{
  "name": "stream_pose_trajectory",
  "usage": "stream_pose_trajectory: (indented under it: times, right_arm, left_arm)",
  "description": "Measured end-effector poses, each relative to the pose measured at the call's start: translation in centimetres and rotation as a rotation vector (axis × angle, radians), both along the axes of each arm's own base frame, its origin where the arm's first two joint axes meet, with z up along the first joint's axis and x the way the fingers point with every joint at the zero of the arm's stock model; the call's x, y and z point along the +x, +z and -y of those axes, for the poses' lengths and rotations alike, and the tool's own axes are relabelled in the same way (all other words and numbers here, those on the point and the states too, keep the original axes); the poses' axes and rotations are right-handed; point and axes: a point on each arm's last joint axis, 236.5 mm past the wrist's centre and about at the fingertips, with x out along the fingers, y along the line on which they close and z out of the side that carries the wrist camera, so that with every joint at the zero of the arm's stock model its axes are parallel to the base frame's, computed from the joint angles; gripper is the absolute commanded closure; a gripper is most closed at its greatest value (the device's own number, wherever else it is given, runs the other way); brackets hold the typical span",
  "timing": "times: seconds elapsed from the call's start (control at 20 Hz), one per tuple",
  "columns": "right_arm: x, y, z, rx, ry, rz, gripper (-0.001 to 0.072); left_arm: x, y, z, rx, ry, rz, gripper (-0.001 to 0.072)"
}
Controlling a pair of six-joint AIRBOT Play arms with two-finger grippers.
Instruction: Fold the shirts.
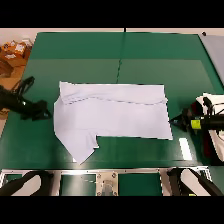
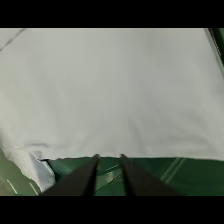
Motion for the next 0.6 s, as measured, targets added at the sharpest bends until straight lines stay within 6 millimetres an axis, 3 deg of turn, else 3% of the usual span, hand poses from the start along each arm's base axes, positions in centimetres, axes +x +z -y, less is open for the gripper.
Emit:
stream_pose_trajectory:
  times: [0.05,0.1,0.15,0.4,0.6]
  right_arm:
    - [-1.2,-0.4,-0.7,0.002,-0.017,-0.003,0.0122]
    - [-2.1,-0.7,-1.5,0.010,-0.032,-0.007,0.0122]
    - [-3.0,-1.2,-2.1,0.016,-0.043,-0.012,0.0122]
    - [-5.1,-3.6,-3.5,0.039,-0.096,-0.046,0.0122]
    - [-5.6,-5.4,-3.6,0.046,-0.151,-0.086,0.0123]
  left_arm:
    - [-1.6,-0.6,0.3,0.002,0.014,-0.009,0.0648]
    - [-3.3,-1.3,0.7,0.002,0.022,-0.026,0.0335]
    - [-4.8,-2.2,1.1,0.000,0.034,-0.043,0.0076]
    - [-9.7,-6.7,2.2,-0.014,0.105,-0.161,0.0069]
    - [-10.3,-8.1,2.3,-0.009,0.154,-0.177,0.0069]
